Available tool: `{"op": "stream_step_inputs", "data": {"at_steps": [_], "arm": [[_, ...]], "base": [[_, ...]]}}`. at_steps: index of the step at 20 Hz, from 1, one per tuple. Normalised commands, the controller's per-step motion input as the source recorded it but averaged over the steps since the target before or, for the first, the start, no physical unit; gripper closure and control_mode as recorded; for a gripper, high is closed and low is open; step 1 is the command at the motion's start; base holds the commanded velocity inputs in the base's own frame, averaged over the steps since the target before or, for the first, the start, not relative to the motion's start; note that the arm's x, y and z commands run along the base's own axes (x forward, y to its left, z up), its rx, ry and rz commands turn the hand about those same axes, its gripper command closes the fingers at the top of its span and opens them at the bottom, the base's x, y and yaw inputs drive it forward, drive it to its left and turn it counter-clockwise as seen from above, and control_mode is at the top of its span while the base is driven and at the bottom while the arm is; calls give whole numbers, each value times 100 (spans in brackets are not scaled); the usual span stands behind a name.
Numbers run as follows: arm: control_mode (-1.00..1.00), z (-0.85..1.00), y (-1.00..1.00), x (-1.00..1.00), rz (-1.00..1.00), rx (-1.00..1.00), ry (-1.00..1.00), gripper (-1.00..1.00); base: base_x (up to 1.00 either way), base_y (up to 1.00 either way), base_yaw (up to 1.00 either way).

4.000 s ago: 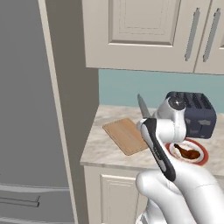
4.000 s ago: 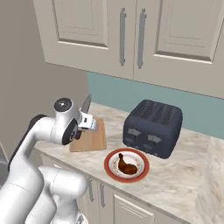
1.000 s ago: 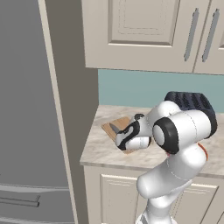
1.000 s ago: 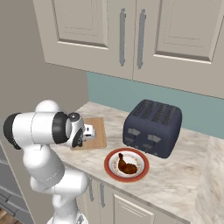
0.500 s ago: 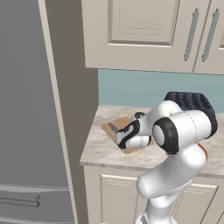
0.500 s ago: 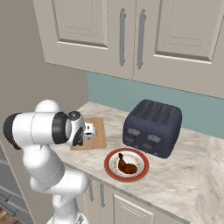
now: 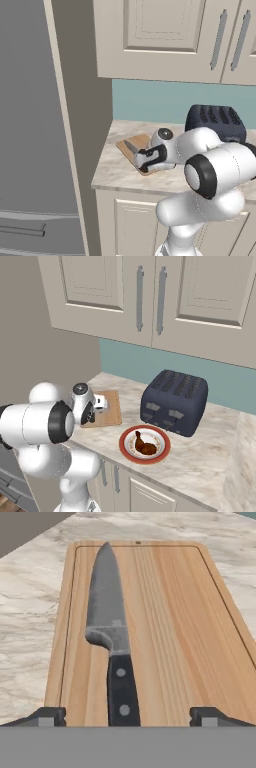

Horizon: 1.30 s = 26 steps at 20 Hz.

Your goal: Pick up the knife from the drawer and place it on the cutting board. Then place the meat from the plate to the cutting board.

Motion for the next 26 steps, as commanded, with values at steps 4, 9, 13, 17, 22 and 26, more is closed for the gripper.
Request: {"op": "stream_step_inputs", "data": {"at_steps": [4, 9, 13, 17, 22, 26], "arm": [[-100, 72, -24, -25, -12, 0, 1, -100], [-100, 76, -33, -21, -20, 0, 12, -100], [-100, 54, -21, -13, -16, 0, 10, -100], [-100, 24, -15, -30, -13, 0, 1, -100], [-100, 0, -20, -55, -13, 0, 0, -100], [-100, 1, -27, -56, -16, 0, 1, -100]], "base": [[0, 0, 0], [0, 0, 0], [0, 0, 0], [0, 0, 0], [0, 0, 0], [0, 0, 0]]}}
